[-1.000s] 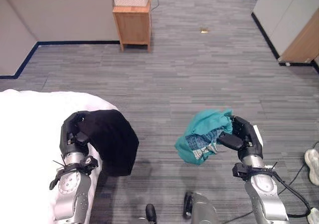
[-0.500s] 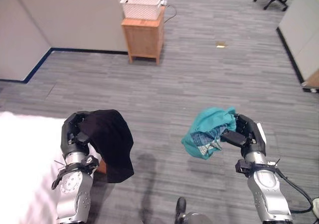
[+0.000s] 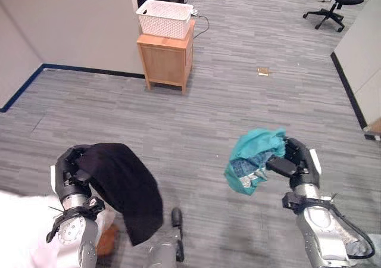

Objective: Pick up bed clothes into laundry basket.

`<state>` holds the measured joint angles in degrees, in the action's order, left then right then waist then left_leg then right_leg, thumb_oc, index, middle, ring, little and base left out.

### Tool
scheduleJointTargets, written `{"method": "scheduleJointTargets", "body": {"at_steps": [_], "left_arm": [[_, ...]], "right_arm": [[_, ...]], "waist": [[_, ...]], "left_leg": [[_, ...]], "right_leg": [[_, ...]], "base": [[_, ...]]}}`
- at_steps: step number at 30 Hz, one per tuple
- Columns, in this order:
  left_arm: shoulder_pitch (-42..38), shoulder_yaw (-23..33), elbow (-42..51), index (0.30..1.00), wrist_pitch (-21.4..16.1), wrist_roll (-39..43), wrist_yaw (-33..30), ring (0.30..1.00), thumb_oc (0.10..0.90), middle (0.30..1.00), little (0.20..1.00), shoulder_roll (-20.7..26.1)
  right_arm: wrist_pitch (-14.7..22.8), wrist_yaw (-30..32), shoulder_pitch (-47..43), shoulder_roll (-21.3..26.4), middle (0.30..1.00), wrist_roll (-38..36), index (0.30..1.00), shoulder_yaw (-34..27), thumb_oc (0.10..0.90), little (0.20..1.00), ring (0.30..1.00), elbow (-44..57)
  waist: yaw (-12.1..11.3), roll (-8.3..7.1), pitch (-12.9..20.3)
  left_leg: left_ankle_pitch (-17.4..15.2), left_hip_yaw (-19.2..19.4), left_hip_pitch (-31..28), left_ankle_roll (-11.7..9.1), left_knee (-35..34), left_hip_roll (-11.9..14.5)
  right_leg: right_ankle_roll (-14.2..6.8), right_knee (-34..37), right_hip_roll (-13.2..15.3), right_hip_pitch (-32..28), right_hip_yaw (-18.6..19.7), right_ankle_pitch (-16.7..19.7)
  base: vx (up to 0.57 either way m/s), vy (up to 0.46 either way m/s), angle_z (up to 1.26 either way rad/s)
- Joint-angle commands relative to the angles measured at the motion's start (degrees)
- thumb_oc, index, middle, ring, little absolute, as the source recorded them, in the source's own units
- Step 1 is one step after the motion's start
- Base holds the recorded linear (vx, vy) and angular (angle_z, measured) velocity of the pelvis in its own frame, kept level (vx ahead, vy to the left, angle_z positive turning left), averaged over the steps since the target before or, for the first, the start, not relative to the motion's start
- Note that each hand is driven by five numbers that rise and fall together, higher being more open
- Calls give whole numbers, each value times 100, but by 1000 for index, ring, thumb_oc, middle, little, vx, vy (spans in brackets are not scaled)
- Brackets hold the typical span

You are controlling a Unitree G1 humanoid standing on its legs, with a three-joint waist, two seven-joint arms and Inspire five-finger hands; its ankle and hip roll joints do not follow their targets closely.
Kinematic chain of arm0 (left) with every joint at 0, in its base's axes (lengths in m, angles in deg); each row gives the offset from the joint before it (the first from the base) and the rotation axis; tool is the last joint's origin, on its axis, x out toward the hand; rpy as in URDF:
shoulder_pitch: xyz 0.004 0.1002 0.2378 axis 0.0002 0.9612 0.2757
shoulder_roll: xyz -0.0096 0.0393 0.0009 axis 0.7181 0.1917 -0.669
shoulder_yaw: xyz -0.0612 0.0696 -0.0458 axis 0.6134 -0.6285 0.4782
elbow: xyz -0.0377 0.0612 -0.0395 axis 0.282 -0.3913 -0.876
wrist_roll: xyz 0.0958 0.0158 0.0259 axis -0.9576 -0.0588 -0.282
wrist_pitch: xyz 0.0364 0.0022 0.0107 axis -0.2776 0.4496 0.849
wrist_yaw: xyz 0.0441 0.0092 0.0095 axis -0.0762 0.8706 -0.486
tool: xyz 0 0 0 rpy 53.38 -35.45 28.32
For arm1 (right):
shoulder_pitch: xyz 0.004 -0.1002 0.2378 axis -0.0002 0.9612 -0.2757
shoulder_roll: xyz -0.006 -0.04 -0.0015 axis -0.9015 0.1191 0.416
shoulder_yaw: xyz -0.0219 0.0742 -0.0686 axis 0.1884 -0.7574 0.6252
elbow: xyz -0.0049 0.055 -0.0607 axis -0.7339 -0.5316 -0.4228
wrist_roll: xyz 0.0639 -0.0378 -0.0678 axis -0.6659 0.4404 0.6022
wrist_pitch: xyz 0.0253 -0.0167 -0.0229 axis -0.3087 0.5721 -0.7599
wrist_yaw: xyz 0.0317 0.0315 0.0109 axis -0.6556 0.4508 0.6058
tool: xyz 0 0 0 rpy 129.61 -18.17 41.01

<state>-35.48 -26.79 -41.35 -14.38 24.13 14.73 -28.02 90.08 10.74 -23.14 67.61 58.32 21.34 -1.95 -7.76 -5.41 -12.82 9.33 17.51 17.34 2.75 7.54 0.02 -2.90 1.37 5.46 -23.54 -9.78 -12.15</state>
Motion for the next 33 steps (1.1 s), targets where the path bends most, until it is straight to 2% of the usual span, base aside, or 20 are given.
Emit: {"method": "scheduleJointTargets", "body": {"at_steps": [1, 3, 4, 5, 6, 7, 8, 11, 13, 16, 18, 19, 20, 23, 25, 27, 28, 29, 31, 33], "left_arm": [[-173, 434, 964, 300, -814, -331, 1, 300, 400, 300, 300, 553], [-227, 431, 973, 300, -789, -412, 3, 300, 400, 300, 300, 701], [-230, 433, 973, 300, -787, -411, 4, 300, 400, 300, 300, 711], [-254, 411, 912, 300, -762, -498, -39, 300, 400, 300, 300, 777], [-460, 351, 867, 300, -755, -560, -159, 300, 400, 300, 300, 946], [-496, 323, 868, 300, -805, -537, -194, 300, 400, 300, 300, 967], [-539, 307, 878, 300, -819, -520, -227, 300, 400, 300, 300, 989], [-567, 246, 872, 300, -794, -491, -248, 300, 400, 300, 300, 1024], [-508, 260, 962, 300, -776, -401, -161, 300, 400, 300, 300, 1009], [-442, 197, 995, 300, -747, -289, -87, 300, 400, 300, 300, 923], [-447, 106, 963, 300, -715, -243, -13, 300, 400, 300, 300, 836], [-448, 106, 959, 300, -717, -242, -11, 300, 400, 300, 300, 836], [-564, -22, 882, 300, -680, -204, 108, 300, 400, 300, 300, 753], [-726, -366, 770, 300, -583, -125, 348, 300, 400, 300, 300, 646], [-739, -458, 747, 300, -530, -101, 472, 300, 400, 300, 300, 653], [-804, -915, 662, 300, -457, 11, 735, 300, 400, 300, 300, 512], [-885, -996, 615, 300, -443, 111, 740, 300, 400, 300, 300, 466], [-1030, -1111, 593, 300, -437, 227, 748, 300, 400, 300, 300, 451], [-1074, -1149, 667, 300, -429, 235, 772, 300, 400, 300, 300, 521], [-1157, -1217, 659, 300, -398, 229, 745, 300, 400, 300, 300, 558]], "right_arm": [[707, -36, -717, 8, 300, 49, 300, -332, 400, 300, 300, 498], [685, -74, -820, -20, 300, 71, 300, -290, 400, 300, 300, 502], [682, -75, -823, -30, 300, 72, 300, -293, 400, 300, 300, 502], [687, -67, -888, -47, 300, 106, 300, -236, 400, 300, 300, 495], [693, -29, -1079, -63, 300, 180, 300, -144, 400, 300, 300, 530], [678, -21, -1144, -65, 300, 221, 300, -120, 400, 300, 300, 551], [689, -11, -1237, -45, 300, 250, 300, -99, 400, 300, 300, 566], [641, 9, -1319, -84, 300, 274, 300, -16, 400, 300, 300, 556], [593, -57, -1302, -69, 300, 224, 300, -28, 400, 300, 300, 590], [592, -1, -1174, -34, 300, 133, 300, -100, 400, 300, 300, 559], [585, 27, -1047, -39, 300, 129, 300, -156, 400, 300, 300, 584], [584, 27, -1043, -39, 300, 129, 300, -157, 400, 300, 300, 589], [545, 25, -887, -43, 300, 161, 300, -268, 400, 300, 300, 676], [532, 27, -714, -102, 300, 253, 300, -389, 400, 300, 300, 729], [510, 1, -638, -114, 300, 229, 300, -441, 400, 300, 300, 755], [563, 29, -573, -93, 300, 230, 300, -468, 400, 300, 300, 668], [582, 51, -585, -46, 300, 192, 300, -490, 400, 300, 300, 658], [673, 135, -634, 44, 300, 0, 300, -498, 400, 300, 300, 598], [734, 189, -647, 133, 300, -108, 300, -509, 400, 300, 300, 507], [704, 312, -704, 248, 300, -38, 300, -519, 400, 300, 300, 435]], "waist": [[-247, 144, 679], [-341, -40, 696], [-347, -63, 704], [-362, -152, 681], [-316, -182, 574], [-261, -122, 508], [-210, -22, 428], [-62, 222, 342], [15, 317, 289], [193, 326, 165], [352, 312, 167], [351, 317, 171], [546, 315, 220], [815, 355, 315], [851, 363, 356], [1093, 469, 436], [1102, 471, 425], [1098, 362, 403], [969, 210, 267], [875, 157, 183]], "left_leg": [[355, 50, -516, -570, -912, 338], [59, 90, -486, -404, -657, 198], [27, 105, -465, -389, -625, 184], [-144, 113, -498, -287, -511, 67], [-579, 108, -617, -42, -267, -97], [-718, 40, -795, 31, -233, -128], [-819, -34, -951, 112, -189, -95], [-1152, -149, -1647, 216, -345, -56], [-1327, -243, -2098, 145, -498, -20], [-1604, -483, -2523, -27, -570, -13], [-1794, -649, -2807, -180, -661, 4], [-1774, -645, -2797, -185, -663, 12], [-1915, -761, -3087, -343, -768, 64], [-2045, -887, -3518, -531, -787, 202], [-2049, -972, -3545, -599, -690, 267], [-1629, -1166, -3438, -825, 364, 671], [-1224, -1216, -3146, -880, 960, 770], [-364, -1094, -2592, -910, 2211, 1055], [-384, -915, -2029, -879, 3184, 1184], [-365, -398, -1591, -899, 3135, 1631]], "right_leg": [[-79, 98, -348, 81, 28, 11], [-332, -558, -104, 227, -42, 376], [-351, -600, -76, 255, -36, 348], [-583, -1231, 64, 423, -55, 911], [-1013, -2572, 341, 1045, 17, 1874], [-1088, -3032, 409, 1299, 24, 2198], [-1059, -3532, 390, 1577, 55, 2347], [-794, -3945, 768, 2315, -438, 1913], [-641, -3450, 1036, 2684, -877, 1439], [-555, -2263, 979, 2944, -980, 1178], [-603, -1106, 729, 3035, -750, 1264], [-590, -1022, 709, 3008, -763, 1323], [-764, -191, 684, 3213, -612, 1664], [-958, 133, 787, 3491, -523, 2088], [-942, 37, 783, 3403, -573, 2049], [-690, -170, 446, 3143, -340, 1953], [-528, -212, 366, 3037, -401, 1858], [-187, -153, 185, 2636, -511, 1580], [41, 2, 29, 2191, -632, 1322], [63, 97, -11, 1863, -761, 1130]], "base": [[457, 115, -65], [346, 101, -14], [267, 128, -15], [382, 238, -10], [488, 297, 4], [494, 315, 35], [405, 229, 46], [457, 200, 32], [505, 85, 9], [446, -53, 19], [426, -89, 72], [554, -107, 60], [548, -106, 45], [619, -129, 68], [426, -154, 49], [569, -263, 40], [569, -444, 5], [555, -530, -13], [447, -437, -8], [278, -197, 0]]}}
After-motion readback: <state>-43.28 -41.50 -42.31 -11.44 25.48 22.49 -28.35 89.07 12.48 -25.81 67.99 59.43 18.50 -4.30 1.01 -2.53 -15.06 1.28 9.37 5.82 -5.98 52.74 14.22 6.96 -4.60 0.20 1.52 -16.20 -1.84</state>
